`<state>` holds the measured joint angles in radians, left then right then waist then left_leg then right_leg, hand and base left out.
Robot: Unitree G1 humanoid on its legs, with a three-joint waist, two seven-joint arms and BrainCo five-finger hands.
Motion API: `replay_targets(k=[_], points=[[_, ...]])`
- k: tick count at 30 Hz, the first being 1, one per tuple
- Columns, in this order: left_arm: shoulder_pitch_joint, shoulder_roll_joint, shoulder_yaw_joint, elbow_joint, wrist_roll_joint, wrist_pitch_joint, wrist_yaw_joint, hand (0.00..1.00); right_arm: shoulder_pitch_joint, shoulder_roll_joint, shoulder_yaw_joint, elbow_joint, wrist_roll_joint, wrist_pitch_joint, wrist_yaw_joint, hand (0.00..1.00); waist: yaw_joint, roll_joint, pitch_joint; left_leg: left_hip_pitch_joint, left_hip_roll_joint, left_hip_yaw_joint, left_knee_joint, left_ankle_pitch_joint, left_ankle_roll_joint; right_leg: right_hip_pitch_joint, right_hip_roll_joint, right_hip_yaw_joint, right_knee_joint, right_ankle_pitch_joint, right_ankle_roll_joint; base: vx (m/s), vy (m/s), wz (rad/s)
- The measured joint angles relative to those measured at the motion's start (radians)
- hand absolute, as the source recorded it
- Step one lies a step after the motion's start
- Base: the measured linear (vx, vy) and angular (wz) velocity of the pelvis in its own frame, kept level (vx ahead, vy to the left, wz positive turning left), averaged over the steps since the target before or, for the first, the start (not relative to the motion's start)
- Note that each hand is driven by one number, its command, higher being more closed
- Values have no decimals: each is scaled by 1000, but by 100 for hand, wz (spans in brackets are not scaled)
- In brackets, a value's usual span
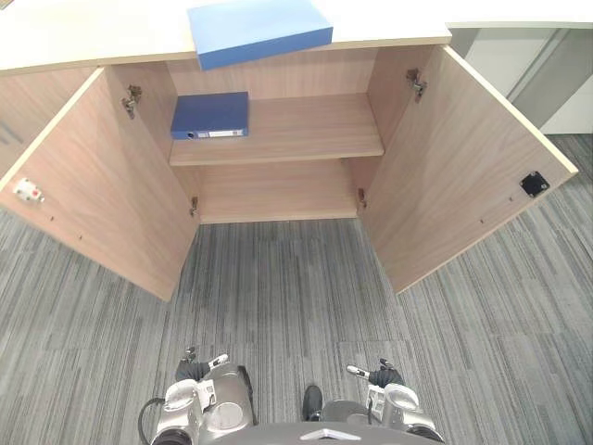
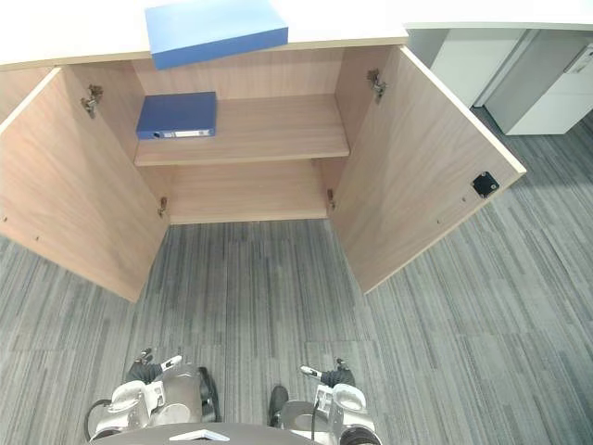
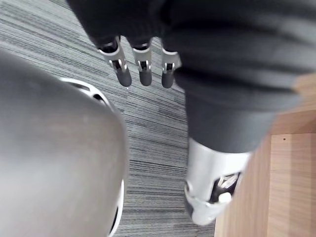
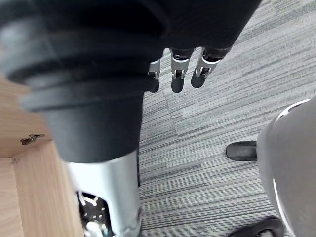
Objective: Walk over to the cabinet, pick up the folder, carry it to the office cabinet, place the folder inside the office cabinet, then close the office cabinet door
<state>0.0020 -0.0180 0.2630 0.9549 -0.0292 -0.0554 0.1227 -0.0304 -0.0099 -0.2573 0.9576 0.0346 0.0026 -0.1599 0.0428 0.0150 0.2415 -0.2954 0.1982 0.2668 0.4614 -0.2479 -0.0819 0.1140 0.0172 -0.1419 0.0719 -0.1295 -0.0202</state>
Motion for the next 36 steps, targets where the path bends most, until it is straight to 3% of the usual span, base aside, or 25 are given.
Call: replay_targets(k=[1, 3, 4, 5, 6, 7, 10, 11, 13, 15, 17, 18, 19, 20, 21, 23, 25, 26, 27, 28, 29, 32, 35, 36], points=[[0, 0, -2, 0, 0, 0, 0, 0, 1, 0, 0, 1, 0, 0, -2, 0, -1, 1, -1, 4, -13, -6, -58, 25, 4, 8, -4, 3, -6, -7, 10, 367, 247, -26], [4, 0, -2, 2, -7, -1, 1, 0, 18, 5, 2, 2, 0, 1, -3, 0, 17, -8, -19, 15, -51, -27, -134, 163, 58, 29, -30, 49, 3, -52, 57, 375, 286, -45], [5, 4, -1, 1, -7, -1, 0, 0, 28, 8, 2, 2, 0, 1, -3, 0, 20, -15, -29, 20, -63, -21, -126, 181, 75, 30, -45, 59, 15, -71, 67, 436, 293, -52], [10, 21, 1, 2, -7, 0, 0, 0, 41, 21, 1, 3, -1, 1, -3, 0, 20, -53, -47, 23, -87, 2, -95, 143, 89, 18, -85, 76, 69, -109, 87, 542, 312, -48], [10, 29, 1, 5, -6, 2, 1, 0, 44, 32, 1, 2, -2, 1, -2, 0, 23, -71, -53, 52, -97, 31, -80, 110, 94, -17, -112, 84, 184, -130, 99, 456, 240, -48], [10, 32, 0, 9, -6, 4, 0, 0, 43, 32, 1, 1, -2, 1, -1, 0, 23, -73, -52, 76, -101, 40, -78, 91, 100, -42, -122, 85, 267, -133, 105, 419, 237, -49], [11, 51, -40, 35, -6, 14, 0, 0, 30, 30, 10, 0, -3, 0, 5, 0, 7, -72, -51, 194, -118, 61, -76, 22, 122, -231, -178, 77, 762, -110, 152, 368, 176, -19], [9, 53, -42, 41, -7, 16, 1, 0, 21, 30, 19, -2, -4, -2, 5, 0, -1, -74, -52, 236, -121, 61, -83, 8, 125, -284, -193, 53, 858, -116, 141, 394, 107, 9], [0, 49, -42, 39, -7, 16, 1, 0, 16, 34, 20, -7, -4, -5, 6, 0, -4, -76, -53, 306, -121, 53, -118, -17, 118, -370, -204, 1, 904, -136, 114, 423, 29, 15], [0, 43, -40, 40, -8, 16, 1, 0, 8, 33, 20, -9, -4, -9, 6, 0, -12, -72, -51, 358, -121, 42, -161, -20, 114, -409, -196, -39, 835, -155, 96, 373, -41, 19], [-3, 32, -41, 42, -8, 15, 1, 0, 7, 30, 19, -12, -3, -10, 6, 0, -21, -70, -50, 417, -119, 24, -217, -13, 100, -432, -160, -61, 609, -146, 72, 383, -124, 41], [-5, 25, -44, 46, -8, 15, 1, 0, 9, 28, 18, -11, -4, -9, 6, 0, -29, -71, -51, 438, -123, 1, -244, -11, 74, -423, -136, -50, 425, -81, 65, 402, -168, 58], [-3, 24, -47, 48, -7, 15, 0, 0, 12, 28, 17, -7, -4, -8, 6, 0, -32, -77, -53, 444, -134, -17, -255, -13, 58, -416, -127, -34, 336, -18, 57, 430, -205, 75], [-11, 12, -44, 59, -7, 15, -1, 0, 12, 16, 5, 1, -4, -8, 7, 0, -41, -67, -52, 472, -129, -55, -274, -28, 31, -400, -120, -38, 326, 85, 24, 503, -224, 57], [-8, -15, -35, 59, -7, 14, -2, 0, 18, -10, -3, 5, -4, -6, 6, 0, -33, -22, -65, 481, -95, -65, -276, -18, 15, -387, -99, -44, 333, 57, 18, 416, -186, 45], [-8, -49, -22, 59, -6, 13, -1, 0, 23, -24, -24, 3, -3, -7, 6, 0, -38, 17, -63, 483, -64, -77, -245, -13, 4, -357, -82, -79, 337, 11, 2, 365, -200, 32], [-16, -58, -12, 57, -6, 13, -5, 0, 28, -26, -20, 5, -1, -5, 7, 0, -46, 17, -60, 413, -25, -85, -57, -2, -14, -298, -73, -108, 315, -21, -6, 377, -251, 50], [-23, -59, -4, 48, -6, 13, -10, 0, 40, -23, -18, 4, 8, -6, 6, 0, -45, 1, -50, 320, 22, -95, 161, 8, -34, -244, -63, -124, 285, -33, -13, 233, -145, 31], [-28, -58, 12, 30, -7, 11, -15, 0, 47, -19, -18, 4, 14, -7, 6, 0, -31, 4, -52, 253, 59, -79, 317, -3, -33, -203, -53, -129, 266, -41, -20, 222, -117, 10], [-29, -60, 12, 25, -7, 11, -15, 0, 48, -18, -19, 6, 20, -7, 6, 0, -22, 0, -52, 232, 73, -63, 352, -11, -26, -186, -50, -131, 257, -42, -21, 202, -65, -19], [-29, -60, 9, 18, -7, 11, -15, 0, 55, -16, -21, 6, 20, -7, 6, 0, -17, -10, -52, 203, 87, -32, 346, -19, -15, -160, -48, -127, 237, -42, -21, 198, -26, -22], [-29, -59, 7, 15, -6, 12, -21, 0, 61, -16, -25, 2, 23, -6, 6, 0, -15, -8, -57, 173, 85, 14, 140, -21, -1, -126, -55, -110, 209, -42, -8, 174, 53, -20], [-29, -59, -4, 21, -6, 13, -21, 0, 68, -12, -49, 5, 41, -5, 5, 0, -13, -1, -67, 198, 42, 10, -106, 118, 4, -120, -67, -87, 217, -54, 41, 133, 153, -4], [-27, -51, -4, 22, -6, 13, -21, 0, 71, -9, -51, 4, 41, -3, 5, 0, -13, -18, -71, 207, 24, 13, -129, 129, 11, -116, -74, -81, 211, -49, 52, 135, 191, 2]])
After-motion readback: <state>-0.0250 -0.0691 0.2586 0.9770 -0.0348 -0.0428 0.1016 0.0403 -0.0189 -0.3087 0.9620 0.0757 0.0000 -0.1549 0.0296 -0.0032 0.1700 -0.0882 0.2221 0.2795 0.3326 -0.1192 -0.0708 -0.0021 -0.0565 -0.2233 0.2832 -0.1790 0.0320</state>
